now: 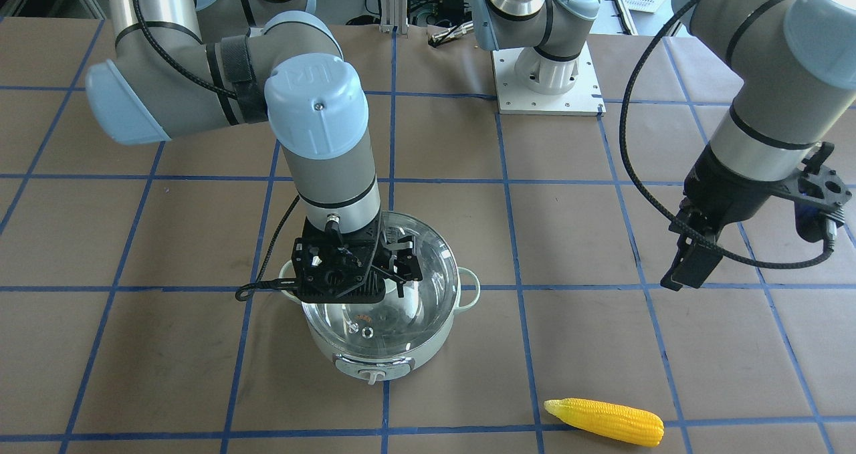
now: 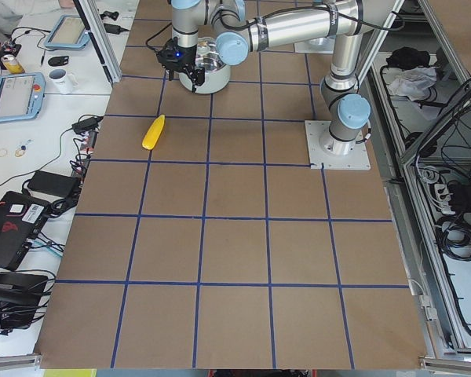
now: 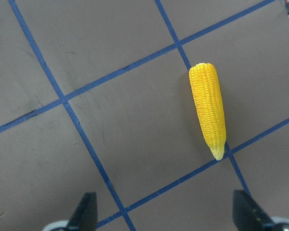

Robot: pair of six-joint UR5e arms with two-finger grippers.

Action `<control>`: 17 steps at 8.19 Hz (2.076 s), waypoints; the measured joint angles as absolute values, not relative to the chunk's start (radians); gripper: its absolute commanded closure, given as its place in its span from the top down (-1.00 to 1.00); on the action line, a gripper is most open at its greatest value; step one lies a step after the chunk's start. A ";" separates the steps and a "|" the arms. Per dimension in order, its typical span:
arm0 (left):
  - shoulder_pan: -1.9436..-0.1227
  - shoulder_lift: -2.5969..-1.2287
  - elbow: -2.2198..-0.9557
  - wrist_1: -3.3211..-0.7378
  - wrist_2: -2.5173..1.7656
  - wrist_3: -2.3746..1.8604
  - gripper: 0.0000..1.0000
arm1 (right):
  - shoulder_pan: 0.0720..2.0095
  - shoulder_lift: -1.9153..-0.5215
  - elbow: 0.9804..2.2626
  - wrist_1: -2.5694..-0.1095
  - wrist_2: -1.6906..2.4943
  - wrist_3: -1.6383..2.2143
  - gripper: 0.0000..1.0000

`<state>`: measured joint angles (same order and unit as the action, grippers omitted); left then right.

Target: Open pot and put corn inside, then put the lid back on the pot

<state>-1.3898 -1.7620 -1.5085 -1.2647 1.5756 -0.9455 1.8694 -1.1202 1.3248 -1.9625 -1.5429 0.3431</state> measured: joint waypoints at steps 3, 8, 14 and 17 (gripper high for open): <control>-1.387 -1.883 -1.512 -1.123 1.568 -1.031 1.00 | 1.898 -1.099 1.350 -1.965 -1.540 0.379 1.00; -1.387 -2.083 -1.501 -0.927 1.564 -1.095 1.00 | 1.905 -1.113 1.387 -1.918 -1.539 0.387 0.23; -1.387 -2.213 -1.484 -0.829 1.510 -1.179 1.00 | 1.905 -1.113 1.385 -1.917 -1.511 0.370 -0.79; -1.387 -2.225 -1.443 -0.813 1.482 -1.179 1.00 | 1.900 -1.165 1.369 -1.878 -1.510 0.340 -0.80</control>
